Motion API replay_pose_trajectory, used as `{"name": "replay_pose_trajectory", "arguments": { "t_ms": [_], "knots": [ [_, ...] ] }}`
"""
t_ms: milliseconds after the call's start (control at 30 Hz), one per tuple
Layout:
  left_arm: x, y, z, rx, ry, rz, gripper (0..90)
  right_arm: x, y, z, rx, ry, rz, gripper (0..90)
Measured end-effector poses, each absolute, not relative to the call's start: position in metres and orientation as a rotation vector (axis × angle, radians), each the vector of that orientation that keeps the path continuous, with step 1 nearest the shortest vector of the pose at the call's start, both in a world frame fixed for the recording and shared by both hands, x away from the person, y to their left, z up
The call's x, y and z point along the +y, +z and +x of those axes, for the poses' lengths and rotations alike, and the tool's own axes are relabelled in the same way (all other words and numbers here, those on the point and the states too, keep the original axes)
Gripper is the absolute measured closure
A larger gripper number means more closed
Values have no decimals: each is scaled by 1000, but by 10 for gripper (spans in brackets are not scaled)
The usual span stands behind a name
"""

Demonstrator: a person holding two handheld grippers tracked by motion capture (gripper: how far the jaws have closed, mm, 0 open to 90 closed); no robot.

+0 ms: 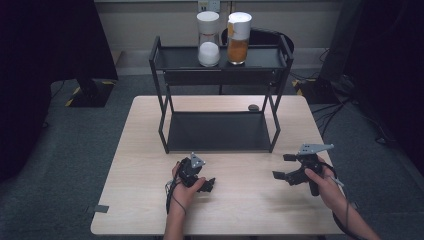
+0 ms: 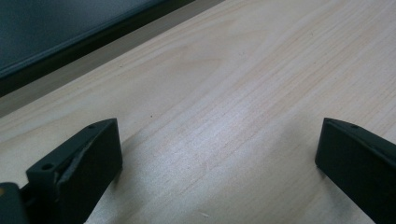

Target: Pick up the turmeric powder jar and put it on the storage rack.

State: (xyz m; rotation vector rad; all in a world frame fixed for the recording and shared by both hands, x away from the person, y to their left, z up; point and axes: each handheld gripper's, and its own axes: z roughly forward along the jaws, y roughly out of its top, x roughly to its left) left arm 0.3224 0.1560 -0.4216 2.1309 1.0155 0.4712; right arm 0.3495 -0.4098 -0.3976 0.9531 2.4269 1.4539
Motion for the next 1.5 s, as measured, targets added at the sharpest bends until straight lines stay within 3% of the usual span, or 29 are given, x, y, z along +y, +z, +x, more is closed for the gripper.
{"name": "replay_pose_trajectory", "arguments": {
  "t_ms": [1500],
  "knots": [
    [156, -422, 322, 1016, 471, 2130, 0, -455, -420, 318, 2390, 1367, 1019, 28]
  ]
}}
